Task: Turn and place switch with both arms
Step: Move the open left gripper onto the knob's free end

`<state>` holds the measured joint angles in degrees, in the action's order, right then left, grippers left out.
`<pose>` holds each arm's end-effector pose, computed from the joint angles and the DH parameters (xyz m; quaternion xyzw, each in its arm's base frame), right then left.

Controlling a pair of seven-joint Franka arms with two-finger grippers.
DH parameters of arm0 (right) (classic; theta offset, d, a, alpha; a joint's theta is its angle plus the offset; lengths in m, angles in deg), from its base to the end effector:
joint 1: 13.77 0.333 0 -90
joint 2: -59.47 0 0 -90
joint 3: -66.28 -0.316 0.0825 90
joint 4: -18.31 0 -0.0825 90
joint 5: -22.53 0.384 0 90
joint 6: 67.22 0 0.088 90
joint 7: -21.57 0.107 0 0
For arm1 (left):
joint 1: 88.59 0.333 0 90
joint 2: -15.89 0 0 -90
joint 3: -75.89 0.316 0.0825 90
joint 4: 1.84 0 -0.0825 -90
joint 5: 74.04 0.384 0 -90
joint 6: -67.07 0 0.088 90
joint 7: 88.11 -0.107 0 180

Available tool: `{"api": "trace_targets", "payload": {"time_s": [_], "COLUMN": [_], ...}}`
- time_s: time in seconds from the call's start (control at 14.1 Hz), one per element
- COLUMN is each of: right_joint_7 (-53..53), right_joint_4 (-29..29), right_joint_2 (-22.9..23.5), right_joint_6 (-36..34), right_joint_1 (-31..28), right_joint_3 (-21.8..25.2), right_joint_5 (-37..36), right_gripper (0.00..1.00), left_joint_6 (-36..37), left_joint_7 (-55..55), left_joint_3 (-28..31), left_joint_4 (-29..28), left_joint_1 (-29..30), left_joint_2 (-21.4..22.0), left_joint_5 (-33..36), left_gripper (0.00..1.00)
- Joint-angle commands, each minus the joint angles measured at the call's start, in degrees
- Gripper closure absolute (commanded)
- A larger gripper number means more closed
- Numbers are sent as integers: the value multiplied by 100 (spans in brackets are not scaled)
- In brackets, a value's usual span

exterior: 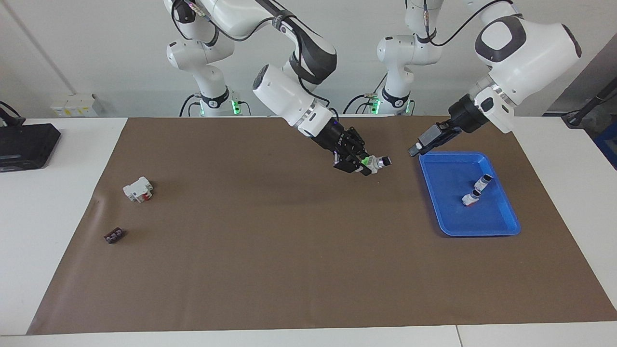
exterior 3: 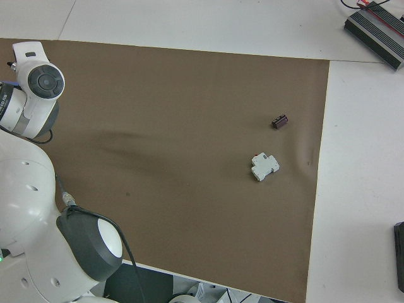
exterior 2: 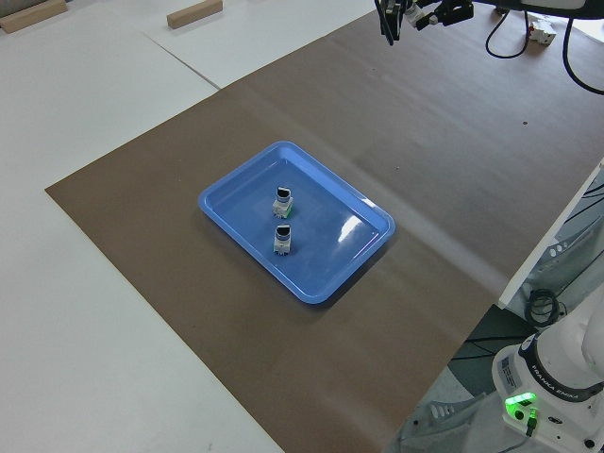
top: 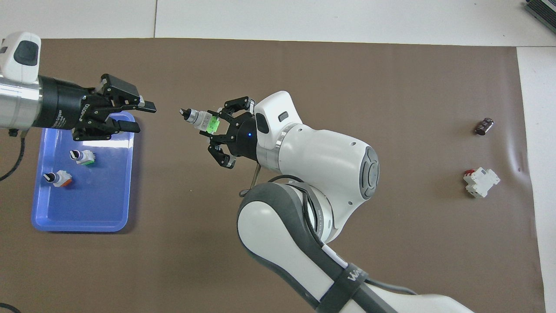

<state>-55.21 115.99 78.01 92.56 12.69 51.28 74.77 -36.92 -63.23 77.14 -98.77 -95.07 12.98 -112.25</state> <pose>0.5529 0.4119 0.4816 -0.7150 -0.5243 -0.4101 0.2138 0.5823 -0.1049 0.5771 0.9191 0.2277 -0.0500 0.3176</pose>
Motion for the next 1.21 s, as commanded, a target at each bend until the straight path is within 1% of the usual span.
{"api": "trace_targets", "payload": {"time_s": [0.0, 0.07, 0.14, 0.35, 0.5, 0.64, 0.85, 1.14], "right_joint_7": [584, 594, 594, 629, 638, 638, 638, 638], "right_joint_4": [128, 128, 128, 128, 137, 128, 128, 128], "right_joint_2": [-132, -131, -131, -131, -131, -131, -131, -131], "right_joint_6": [-69, -69, -69, -60, -60, -52, -43, -43], "right_joint_1": [-36, -36, -36, -36, -36, -36, -27, -27], "right_joint_3": [-12, -12, -21, -21, -21, -21, -21, -21], "right_joint_5": [-608, -618, -618, -618, -618, -618, -618, -618], "right_gripper": [100, 100, 100, 100, 100, 100, 100, 100], "left_joint_6": [-78, -69, -78, -235, -219, -157, 114, 282], "left_joint_7": [306, 411, 543, 877, 1097, 1212, 1221, 1221], "left_joint_3": [6, 6, 15, -3, -20, -20, -12, -3], "left_joint_4": [254, 262, 262, 262, 254, 262, 280, 342], "left_joint_1": [-38, -46, -55, -73, -55, 15, 32, -20], "left_joint_2": [-236, -323, -350, -403, -412, -412, -491, -518], "left_joint_5": [-230, -387, -528, -608, -853, -1039, -996, -951], "left_gripper": [46, 49, 55, 62, 65, 65, 65, 65]}}
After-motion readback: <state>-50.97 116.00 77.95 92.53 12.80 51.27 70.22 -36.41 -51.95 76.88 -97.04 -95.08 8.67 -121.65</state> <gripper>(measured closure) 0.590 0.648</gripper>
